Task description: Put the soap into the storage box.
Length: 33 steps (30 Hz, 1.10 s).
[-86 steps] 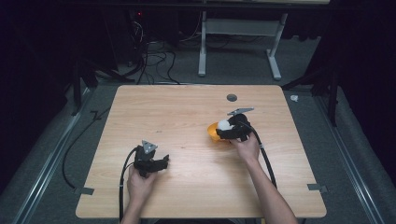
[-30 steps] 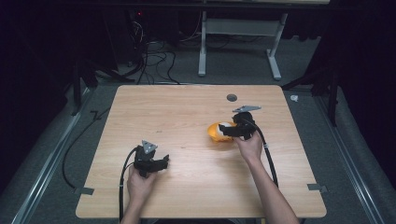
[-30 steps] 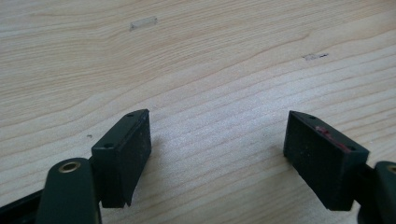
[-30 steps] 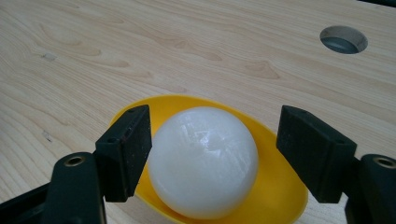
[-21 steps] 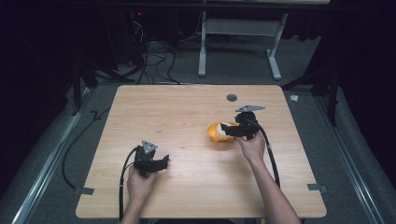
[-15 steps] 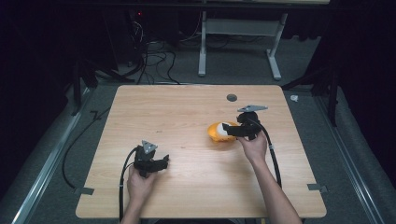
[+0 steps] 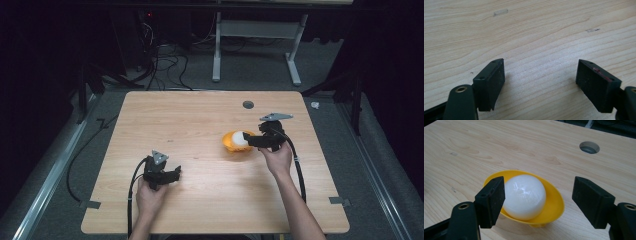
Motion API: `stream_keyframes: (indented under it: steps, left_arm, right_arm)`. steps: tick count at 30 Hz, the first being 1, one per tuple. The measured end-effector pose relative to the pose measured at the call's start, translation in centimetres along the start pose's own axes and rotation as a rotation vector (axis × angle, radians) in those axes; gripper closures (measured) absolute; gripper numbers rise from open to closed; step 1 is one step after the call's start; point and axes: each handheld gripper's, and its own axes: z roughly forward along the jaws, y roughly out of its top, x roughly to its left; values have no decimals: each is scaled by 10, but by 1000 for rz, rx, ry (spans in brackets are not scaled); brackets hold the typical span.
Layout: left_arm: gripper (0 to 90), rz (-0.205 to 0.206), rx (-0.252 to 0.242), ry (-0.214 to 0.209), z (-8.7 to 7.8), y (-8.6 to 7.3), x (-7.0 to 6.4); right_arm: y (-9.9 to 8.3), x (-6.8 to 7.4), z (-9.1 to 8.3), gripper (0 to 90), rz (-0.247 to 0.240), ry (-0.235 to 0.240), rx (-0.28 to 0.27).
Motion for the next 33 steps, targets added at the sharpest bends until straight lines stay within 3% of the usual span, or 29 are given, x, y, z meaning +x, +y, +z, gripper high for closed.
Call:
stream_keyframes:
  steps: [11,33]
  left_arm:
    - [238,1,0,2,0,0,0]
    - [238,1,0,2,0,0,0]
  right_arm:
    - [-3,-2,-15,274,-5,-7,-10]
    - [-24,-18,-42,282,37,-36,-53]
